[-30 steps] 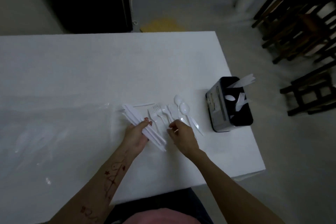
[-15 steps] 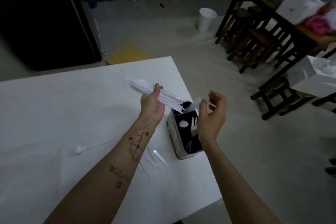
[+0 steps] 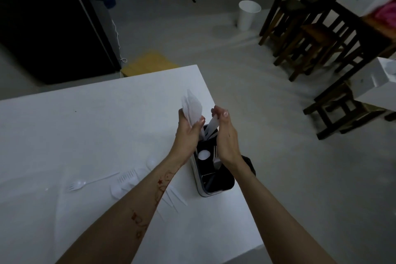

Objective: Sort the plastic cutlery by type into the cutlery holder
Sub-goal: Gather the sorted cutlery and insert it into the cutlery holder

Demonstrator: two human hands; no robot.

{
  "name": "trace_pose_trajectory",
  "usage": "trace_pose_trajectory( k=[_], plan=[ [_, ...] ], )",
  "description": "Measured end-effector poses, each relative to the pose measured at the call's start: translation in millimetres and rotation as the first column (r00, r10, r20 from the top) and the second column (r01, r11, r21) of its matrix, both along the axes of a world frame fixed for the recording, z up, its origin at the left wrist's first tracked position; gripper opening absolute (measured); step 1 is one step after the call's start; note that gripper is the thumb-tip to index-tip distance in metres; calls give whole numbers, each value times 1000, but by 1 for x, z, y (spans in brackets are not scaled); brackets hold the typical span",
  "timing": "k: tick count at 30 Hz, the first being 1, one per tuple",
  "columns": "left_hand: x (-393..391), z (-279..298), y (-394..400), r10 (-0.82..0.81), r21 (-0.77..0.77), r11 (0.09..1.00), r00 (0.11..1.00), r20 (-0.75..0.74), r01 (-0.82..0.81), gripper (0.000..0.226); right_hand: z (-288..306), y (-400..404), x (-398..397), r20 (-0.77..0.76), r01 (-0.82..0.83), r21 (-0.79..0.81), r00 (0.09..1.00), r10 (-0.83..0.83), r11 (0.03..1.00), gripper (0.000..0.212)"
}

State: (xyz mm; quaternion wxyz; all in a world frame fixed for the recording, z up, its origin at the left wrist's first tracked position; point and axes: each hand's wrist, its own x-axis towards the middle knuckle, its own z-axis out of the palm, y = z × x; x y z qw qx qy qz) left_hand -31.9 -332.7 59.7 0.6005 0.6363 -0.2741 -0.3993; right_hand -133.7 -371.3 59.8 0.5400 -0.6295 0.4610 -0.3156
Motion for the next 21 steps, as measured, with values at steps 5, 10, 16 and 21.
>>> trace_pose_trajectory(
  k=[5,10,16,21],
  plan=[
    [10,14,-20,109,-44,993,994,1,-109,36,-2,-5,-4,9,4,33,1000,-5,999,66],
    [9,20,-32,125,-92,988,992,-8,-125,39,2,-9,-8,-2,5,27,1000,-5,1000,54],
    [11,11,-19,134,-140,981,991,18,-130,39,-3,-10,-12,-4,-6,1,1000,6,1000,43],
    [14,13,-14,161,-119,979,986,-45,-165,32,-9,-13,-17,-138,-232,-56,965,223,971,43]
  ],
)
